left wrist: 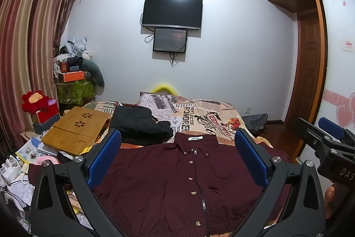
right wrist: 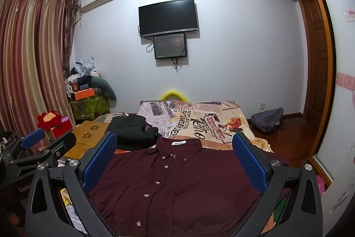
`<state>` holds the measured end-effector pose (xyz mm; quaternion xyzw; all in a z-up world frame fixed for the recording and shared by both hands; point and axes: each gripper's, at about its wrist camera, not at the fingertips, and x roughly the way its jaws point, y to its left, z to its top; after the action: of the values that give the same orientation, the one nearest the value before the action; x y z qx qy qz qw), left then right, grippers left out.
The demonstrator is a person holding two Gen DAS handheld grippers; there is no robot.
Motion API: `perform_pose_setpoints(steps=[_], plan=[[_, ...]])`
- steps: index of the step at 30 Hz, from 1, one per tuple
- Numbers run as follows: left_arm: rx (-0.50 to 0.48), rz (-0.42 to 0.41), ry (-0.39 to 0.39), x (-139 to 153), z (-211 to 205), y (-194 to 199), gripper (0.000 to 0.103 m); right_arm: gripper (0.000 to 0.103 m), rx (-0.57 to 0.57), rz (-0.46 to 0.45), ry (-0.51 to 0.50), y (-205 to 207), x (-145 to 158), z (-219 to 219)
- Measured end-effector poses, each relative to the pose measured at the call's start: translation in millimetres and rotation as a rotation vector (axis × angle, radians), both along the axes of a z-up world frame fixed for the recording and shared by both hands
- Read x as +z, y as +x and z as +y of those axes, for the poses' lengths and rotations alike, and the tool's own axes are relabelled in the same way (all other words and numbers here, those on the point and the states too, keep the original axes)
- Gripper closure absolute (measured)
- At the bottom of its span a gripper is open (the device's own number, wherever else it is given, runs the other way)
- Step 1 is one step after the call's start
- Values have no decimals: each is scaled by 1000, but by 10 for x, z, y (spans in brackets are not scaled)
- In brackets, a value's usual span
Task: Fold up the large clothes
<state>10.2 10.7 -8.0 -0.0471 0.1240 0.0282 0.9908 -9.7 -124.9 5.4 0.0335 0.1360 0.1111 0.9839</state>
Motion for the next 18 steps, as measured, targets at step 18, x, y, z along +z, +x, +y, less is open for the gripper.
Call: perform_pose_setpoints(steps=[18], plan=[[-1, 2, -2, -9, -9, 20, 0, 0, 2, 7, 2, 12, -1, 0]])
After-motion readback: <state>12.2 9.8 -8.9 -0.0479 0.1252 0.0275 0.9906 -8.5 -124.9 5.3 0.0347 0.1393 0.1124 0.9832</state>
